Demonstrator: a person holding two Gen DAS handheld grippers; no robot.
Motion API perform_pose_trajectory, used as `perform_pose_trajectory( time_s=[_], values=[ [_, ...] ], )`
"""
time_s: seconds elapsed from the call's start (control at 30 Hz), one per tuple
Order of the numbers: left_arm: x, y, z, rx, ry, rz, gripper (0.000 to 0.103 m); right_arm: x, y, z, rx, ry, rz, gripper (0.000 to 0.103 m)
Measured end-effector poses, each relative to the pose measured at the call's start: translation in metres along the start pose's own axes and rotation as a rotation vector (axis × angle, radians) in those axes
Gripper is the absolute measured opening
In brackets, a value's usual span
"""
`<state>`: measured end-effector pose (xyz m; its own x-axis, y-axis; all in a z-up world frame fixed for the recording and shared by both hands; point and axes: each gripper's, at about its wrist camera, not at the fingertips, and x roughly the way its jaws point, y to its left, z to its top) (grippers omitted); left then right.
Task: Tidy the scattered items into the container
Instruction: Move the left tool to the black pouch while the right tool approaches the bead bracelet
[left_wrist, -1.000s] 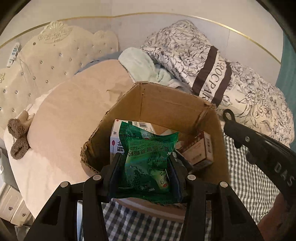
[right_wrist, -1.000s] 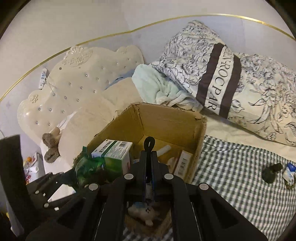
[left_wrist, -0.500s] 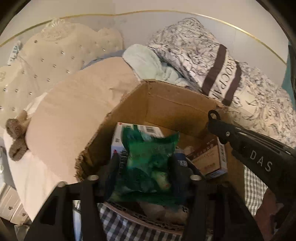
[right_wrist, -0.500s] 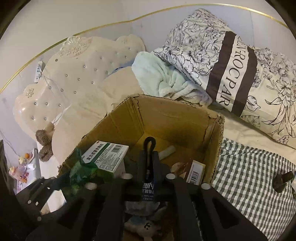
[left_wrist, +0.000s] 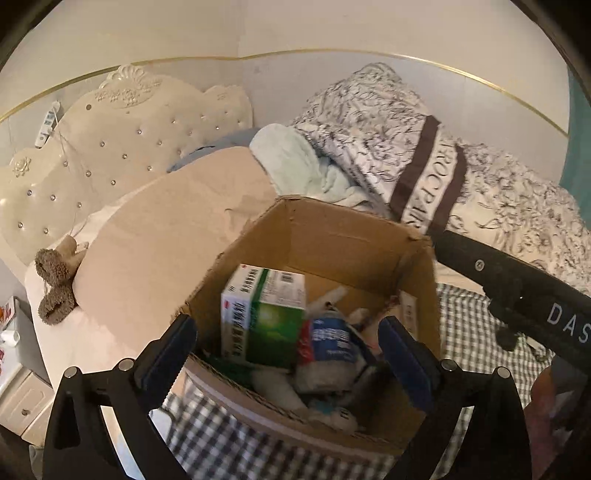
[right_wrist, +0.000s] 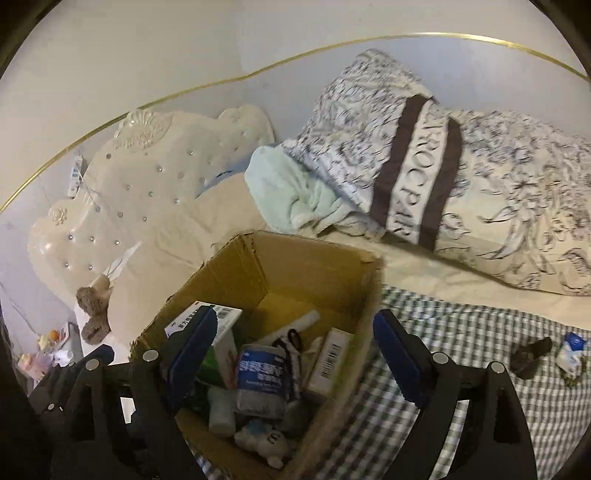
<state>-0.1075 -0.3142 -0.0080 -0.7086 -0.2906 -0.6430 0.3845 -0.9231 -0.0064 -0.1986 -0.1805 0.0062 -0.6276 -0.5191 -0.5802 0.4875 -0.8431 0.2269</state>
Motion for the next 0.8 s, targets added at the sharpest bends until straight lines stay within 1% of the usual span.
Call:
perform_pose_trajectory(
  time_s=[0.13,0.2,0.3,0.47,0.63,0.8],
  values=[
    [-0.021,-0.025,-0.005,0.013,0.005,-0.026,0.102,-0.035,-0.025,-0.006,0.031,-0.016,-0.009,0.088],
    [-0.036,-0.042,-0.007,0.020,-0.015,-0.045,0.102,-0.052,-0.038,-0.011,0.047,-0.022,-0.020,0.088],
    [-0.056,-0.066,-0.011,0.036,-0.039,-0.061,0.103,-0.082,-0.061,-0.020,0.061,-0.032,-0.057,0.088],
    [-0.080,-0.109,-0.023,0.047,-0.039,-0.112,0.103,-0.128,-0.104,-0.035,0.076,-0.062,-0.140,0.088],
    [-0.087,-0.155,-0.044,0.080,-0.018,-0.141,0.103,-0.163,-0.162,-0.060,0.129,-0.056,-0.203,0.088],
    [-0.081,-0.194,-0.064,0.122,0.019,-0.159,0.103,-0.179,-0.211,-0.083,0.180,-0.046,-0.262,0.088]
  ],
)
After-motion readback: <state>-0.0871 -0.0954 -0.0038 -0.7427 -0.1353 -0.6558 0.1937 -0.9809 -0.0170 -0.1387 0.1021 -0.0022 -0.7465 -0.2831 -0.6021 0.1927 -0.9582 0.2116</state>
